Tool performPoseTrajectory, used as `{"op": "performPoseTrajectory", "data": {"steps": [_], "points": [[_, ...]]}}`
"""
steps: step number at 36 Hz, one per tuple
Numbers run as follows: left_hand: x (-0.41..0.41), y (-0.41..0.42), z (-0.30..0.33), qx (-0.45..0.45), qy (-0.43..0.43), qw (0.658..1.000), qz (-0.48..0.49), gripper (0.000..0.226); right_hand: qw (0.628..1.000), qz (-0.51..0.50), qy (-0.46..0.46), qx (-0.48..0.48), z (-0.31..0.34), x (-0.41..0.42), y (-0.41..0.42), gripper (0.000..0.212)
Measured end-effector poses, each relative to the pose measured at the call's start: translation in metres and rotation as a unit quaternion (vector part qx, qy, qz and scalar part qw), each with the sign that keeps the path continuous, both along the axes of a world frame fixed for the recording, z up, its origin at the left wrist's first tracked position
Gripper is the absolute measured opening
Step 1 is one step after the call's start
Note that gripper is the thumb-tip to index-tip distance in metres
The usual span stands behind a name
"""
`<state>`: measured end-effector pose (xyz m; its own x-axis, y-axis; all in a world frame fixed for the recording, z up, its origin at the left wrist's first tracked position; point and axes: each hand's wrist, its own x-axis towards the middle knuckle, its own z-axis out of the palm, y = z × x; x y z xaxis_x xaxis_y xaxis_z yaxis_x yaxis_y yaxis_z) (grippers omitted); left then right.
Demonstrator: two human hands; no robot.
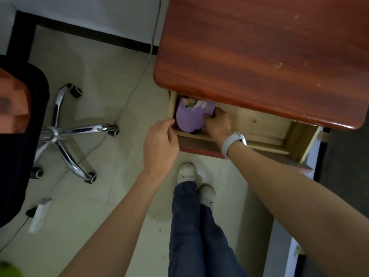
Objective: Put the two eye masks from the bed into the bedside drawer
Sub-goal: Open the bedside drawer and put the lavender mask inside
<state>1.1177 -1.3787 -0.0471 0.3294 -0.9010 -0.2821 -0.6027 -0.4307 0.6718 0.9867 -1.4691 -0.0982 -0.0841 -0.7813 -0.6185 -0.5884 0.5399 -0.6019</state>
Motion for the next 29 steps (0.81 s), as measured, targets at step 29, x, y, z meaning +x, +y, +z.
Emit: {"op": "performPoseTrajectory", "data": {"steps": [29], "points": [[-0.04,0.019,0.057,0.08,-0.126,0.968,-0.201,0.043,0.999,0.038,0.02,-0.032,0.128,-0.075,0.073,0.028]]}}
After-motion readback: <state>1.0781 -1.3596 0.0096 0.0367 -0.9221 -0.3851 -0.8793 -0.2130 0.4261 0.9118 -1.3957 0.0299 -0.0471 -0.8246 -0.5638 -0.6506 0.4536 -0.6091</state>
